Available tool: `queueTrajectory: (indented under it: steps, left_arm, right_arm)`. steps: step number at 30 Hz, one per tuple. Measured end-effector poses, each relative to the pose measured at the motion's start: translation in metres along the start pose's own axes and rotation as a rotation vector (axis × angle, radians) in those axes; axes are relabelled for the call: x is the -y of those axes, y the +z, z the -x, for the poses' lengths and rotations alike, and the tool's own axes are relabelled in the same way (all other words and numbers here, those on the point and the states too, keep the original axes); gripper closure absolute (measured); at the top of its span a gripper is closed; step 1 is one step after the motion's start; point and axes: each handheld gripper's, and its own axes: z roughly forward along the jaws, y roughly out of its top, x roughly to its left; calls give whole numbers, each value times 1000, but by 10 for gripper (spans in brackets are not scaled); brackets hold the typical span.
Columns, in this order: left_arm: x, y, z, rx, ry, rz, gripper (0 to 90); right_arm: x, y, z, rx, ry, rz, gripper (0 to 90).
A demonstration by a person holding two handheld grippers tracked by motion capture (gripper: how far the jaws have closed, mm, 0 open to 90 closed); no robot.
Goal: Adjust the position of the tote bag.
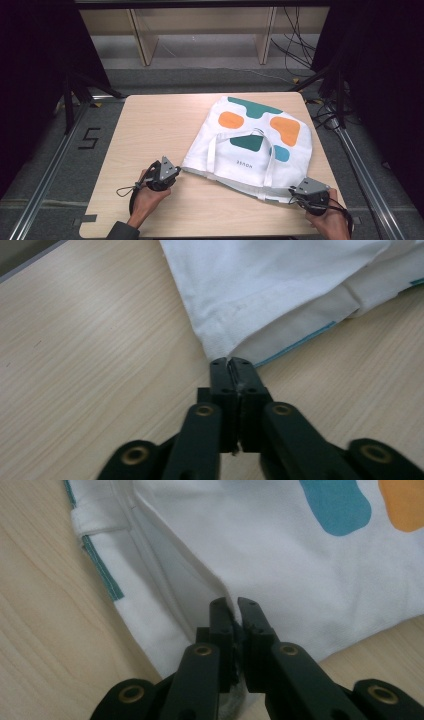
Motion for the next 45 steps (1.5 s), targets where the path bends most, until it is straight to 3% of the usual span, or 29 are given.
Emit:
queueTrajectory:
  steps: [1, 4, 5, 6, 7, 8, 12, 14, 15, 17, 18, 19, 20, 23, 25, 27, 29, 30, 33, 34, 38, 41, 42, 43, 44, 45]
  left_arm:
    - [0, 1, 1, 18, 4, 5, 783]
    - [-4, 6, 7, 0, 47, -15, 557]
    - [-4, 6, 7, 0, 47, -15, 539]
    - [-5, 10, 11, -4, 7, -24, 512]
    - [-7, 14, 10, -8, 33, -22, 512]
    - [-11, 23, 10, -30, 6, -51, 479]
    - [-17, 41, 3, -54, -8, -70, 502]
    - [-18, 50, 0, -44, -30, -30, 517]
    - [-19, 55, -2, -41, -31, -1, 549]
    - [-20, 56, -3, -36, -18, -12, 663]
    - [-23, 57, -2, -70, 18, -38, 785]
    - [-23, 57, -2, -70, 18, -38, 805]
    - [-25, 54, 1, -74, 55, -32, 831]
    - [-25, 43, 4, -63, 85, -15, 840]
    - [-20, 22, 10, -39, 117, -21, 839]
    - [-7, 5, 17, -26, 122, -36, 837]
    - [-4, 1, 19, -23, 121, -39, 836]
    - [5, -14, 23, -10, 99, -41, 836]
    - [9, -26, 28, -14, 92, -37, 836]
    - [13, -38, 35, 5, 85, -27, 835]
    - [14, -57, 44, 15, 77, 0, 823]
    - [16, -59, 44, 13, 76, 4, 782]
    - [16, -56, 42, 3, 54, 5, 753]
    - [16, -56, 42, 3, 54, 5, 703]
    - [15, -52, 40, -22, 59, -9, 653]
    - [15, -52, 40, -22, 59, -9, 627]
  right_arm:
    - [0, 0, 0, 0, -2, 1, 864]
    - [1, 0, 2, -5, 0, 14, 861]
    - [1, 0, 2, -5, 0, 14, 861]
    - [1, 0, 2, -5, 3, 13, 858]
    - [1, 0, 2, -5, 3, 13, 858]
    - [1, 0, 2, -5, 3, 14, 855]
    - [1, 0, 3, -10, 3, 17, 850]
    - [1, 1, 4, -10, 3, 24, 847]
    - [1, 1, 4, -12, 4, 23, 846]
    - [1, 1, 3, -13, 12, 26, 845]
    - [1, 0, 2, -21, 28, 18, 845]
    - [1, 0, 2, -21, 28, 20, 845]
    - [0, 1, 2, -20, 25, 16, 848]
    - [0, 2, 4, -1, 13, 18, 853]
    - [0, 4, 8, -3, 18, 18, 856]
    - [-4, 9, 9, -9, 10, 29, 857]
    - [-7, 11, 8, -12, 6, 29, 857]
    - [-12, 14, 7, -25, -7, 35, 857]
    - [-16, 16, 5, -45, -8, 45, 856]
    - [-16, 15, 6, -44, -13, 56, 856]
    - [-15, 13, 7, -54, -17, 87, 839]
    - [-14, 15, 6, -45, -27, 83, 754]
    - [-13, 17, 6, -42, -19, 71, 689]
    - [-13, 17, 6, -42, -19, 71, 689]
    - [-10, 20, 7, -21, 2, 44, 624]
    - [-8, 20, 6, -9, 10, 23, 615]
